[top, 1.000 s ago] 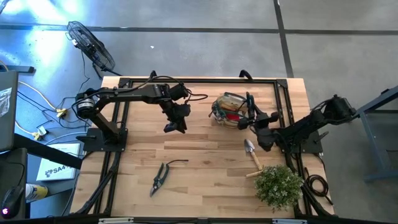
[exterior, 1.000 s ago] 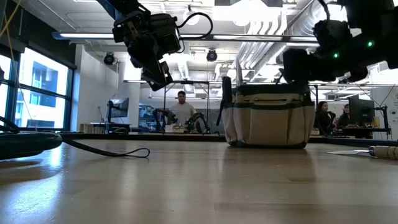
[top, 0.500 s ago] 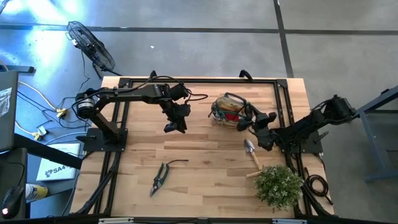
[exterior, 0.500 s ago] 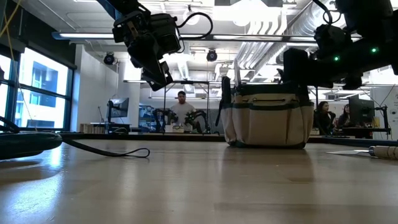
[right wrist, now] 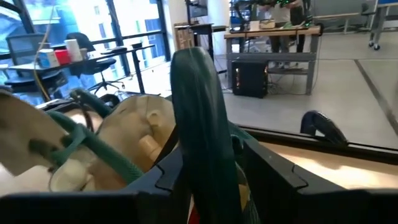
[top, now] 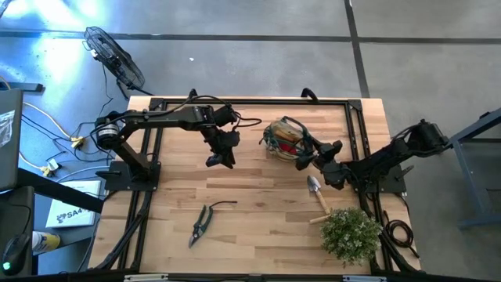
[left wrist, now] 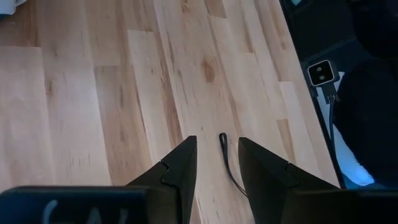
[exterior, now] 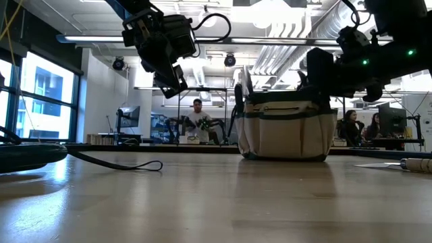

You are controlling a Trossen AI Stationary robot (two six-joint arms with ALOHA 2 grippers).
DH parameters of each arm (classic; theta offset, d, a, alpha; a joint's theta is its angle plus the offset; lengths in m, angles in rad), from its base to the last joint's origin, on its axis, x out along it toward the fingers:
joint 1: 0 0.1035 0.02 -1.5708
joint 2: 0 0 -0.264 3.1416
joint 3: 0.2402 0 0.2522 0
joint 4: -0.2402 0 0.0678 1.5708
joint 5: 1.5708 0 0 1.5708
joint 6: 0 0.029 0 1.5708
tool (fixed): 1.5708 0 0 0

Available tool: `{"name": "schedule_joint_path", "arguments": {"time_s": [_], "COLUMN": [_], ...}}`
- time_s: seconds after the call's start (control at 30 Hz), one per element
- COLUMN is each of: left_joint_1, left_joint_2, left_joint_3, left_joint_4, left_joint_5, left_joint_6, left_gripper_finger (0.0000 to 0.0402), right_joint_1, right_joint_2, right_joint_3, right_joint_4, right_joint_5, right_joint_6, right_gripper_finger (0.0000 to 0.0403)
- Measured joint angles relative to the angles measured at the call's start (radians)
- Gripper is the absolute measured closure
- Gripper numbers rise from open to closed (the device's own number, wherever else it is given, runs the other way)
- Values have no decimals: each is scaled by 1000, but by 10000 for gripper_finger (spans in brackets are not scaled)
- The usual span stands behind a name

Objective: Pick & Place Garden tools in Gardening bag
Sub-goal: Put the top green shear scissors into the light brown gardening bag

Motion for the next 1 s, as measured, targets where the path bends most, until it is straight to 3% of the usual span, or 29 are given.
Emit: {"name": "schedule_joint_path", "arguments": {"time_s": [0.2,0.57,1.0], "left_joint_1": [0,0,0], "left_joint_2": [0,0,0], "left_joint_3": [0,0,0], "left_joint_4": [-1,-1,1], "left_joint_5": [1,1,4], "left_joint_6": [0,0,0], "left_gripper_finger": [288,288,288], "right_joint_1": [0,0,0], "right_joint_2": [-66,-251,-269], "right_joint_3": [0,0,0], "right_joint_4": [3,2,-20], "right_joint_5": [4,-2,114], "right_joint_6": [-9,-143,-213], "right_gripper_finger": [256,138,128]}}
